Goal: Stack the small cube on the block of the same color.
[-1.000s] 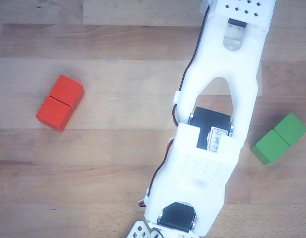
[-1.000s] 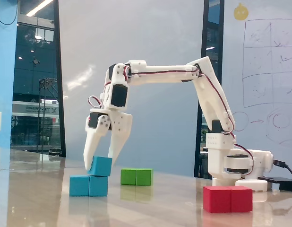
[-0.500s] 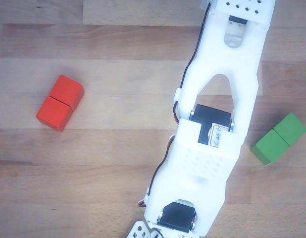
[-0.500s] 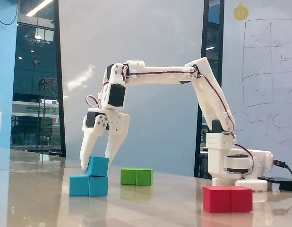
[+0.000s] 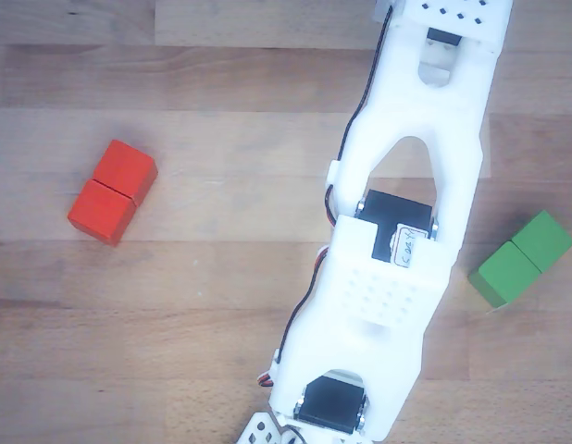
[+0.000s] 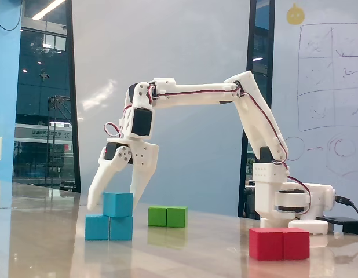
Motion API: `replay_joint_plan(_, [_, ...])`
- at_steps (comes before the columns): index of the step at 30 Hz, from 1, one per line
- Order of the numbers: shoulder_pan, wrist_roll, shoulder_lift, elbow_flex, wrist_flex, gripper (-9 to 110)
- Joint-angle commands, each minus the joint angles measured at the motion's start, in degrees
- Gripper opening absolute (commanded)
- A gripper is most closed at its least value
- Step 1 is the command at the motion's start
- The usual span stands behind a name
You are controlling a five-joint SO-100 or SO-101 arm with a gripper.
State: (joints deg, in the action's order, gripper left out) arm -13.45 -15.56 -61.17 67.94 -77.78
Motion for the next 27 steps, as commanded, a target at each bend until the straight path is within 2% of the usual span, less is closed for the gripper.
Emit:
replay_joint_plan(1, [-0.4, -0.4, -0.7, -2.2, 1.0, 33])
replay_joint_plan(17, [-4.7, -0.8, -1.6, -2.9, 0.4, 33])
replay_joint_plan(27, [-11.9, -8.2, -5.3, -2.9, 1.0, 33])
